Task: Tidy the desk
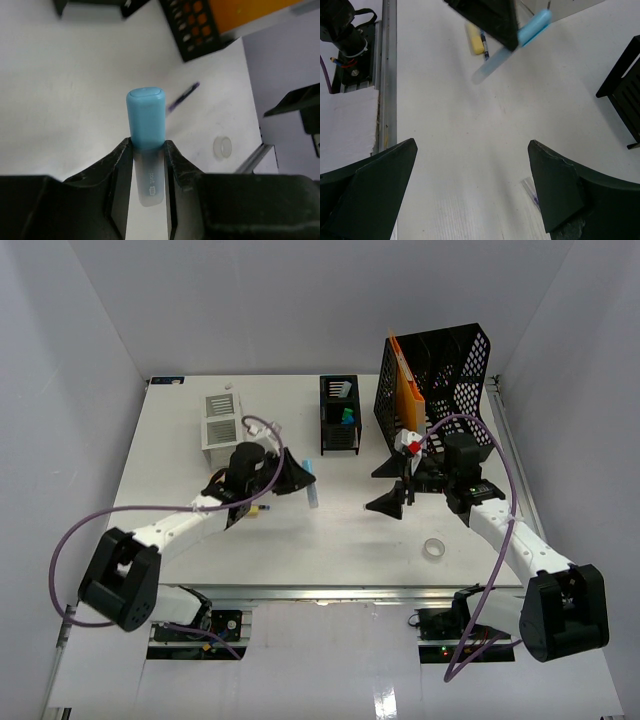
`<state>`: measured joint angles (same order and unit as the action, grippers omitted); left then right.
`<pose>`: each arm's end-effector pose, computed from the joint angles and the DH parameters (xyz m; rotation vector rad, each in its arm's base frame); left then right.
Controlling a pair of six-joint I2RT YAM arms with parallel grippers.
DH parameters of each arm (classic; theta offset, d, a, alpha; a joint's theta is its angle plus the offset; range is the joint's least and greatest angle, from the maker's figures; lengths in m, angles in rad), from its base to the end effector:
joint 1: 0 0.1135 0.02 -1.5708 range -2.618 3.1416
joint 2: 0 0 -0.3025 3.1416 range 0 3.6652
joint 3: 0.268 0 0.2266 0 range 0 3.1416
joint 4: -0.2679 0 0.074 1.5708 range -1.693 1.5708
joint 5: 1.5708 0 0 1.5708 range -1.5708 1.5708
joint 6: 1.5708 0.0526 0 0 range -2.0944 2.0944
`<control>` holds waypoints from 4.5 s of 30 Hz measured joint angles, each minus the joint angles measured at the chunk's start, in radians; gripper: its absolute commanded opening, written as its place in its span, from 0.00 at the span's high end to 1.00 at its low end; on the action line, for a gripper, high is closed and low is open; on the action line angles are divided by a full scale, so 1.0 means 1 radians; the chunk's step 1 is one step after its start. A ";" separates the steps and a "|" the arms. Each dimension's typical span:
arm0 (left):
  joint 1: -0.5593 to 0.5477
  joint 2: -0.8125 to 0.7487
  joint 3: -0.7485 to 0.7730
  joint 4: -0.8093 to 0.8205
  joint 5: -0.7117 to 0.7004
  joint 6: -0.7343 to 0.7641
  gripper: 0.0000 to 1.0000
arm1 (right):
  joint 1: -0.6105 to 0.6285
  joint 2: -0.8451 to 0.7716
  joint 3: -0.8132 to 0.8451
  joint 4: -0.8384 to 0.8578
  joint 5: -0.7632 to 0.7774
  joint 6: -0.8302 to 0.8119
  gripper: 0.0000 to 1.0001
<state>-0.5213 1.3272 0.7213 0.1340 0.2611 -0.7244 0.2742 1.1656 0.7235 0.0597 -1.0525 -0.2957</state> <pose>0.2291 -0.1472 0.2752 -0.0467 2.1906 -1.0132 0.1963 0.1027 0.3149 -1.1455 1.4790 0.9988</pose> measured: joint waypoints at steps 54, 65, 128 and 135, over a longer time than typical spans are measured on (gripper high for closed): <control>0.112 0.826 0.902 0.486 0.000 0.442 0.28 | -0.232 -0.045 -0.006 -0.013 -0.020 -0.036 0.02; 0.134 0.020 0.223 0.391 -0.103 0.203 0.33 | -0.330 -0.062 -0.015 -0.110 0.041 -0.088 0.02; 0.336 0.097 0.025 -0.767 -0.403 -0.460 0.51 | -0.367 -0.133 -0.066 -0.162 0.104 -0.081 0.02; 0.336 0.094 0.018 -0.753 -0.398 -0.439 0.47 | -0.370 -0.135 -0.066 -0.162 0.104 -0.079 0.02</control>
<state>-0.1848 1.4214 0.7391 -0.6191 -0.1371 -1.1631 -0.0961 1.0306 0.6579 -0.1028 -0.9483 -0.3744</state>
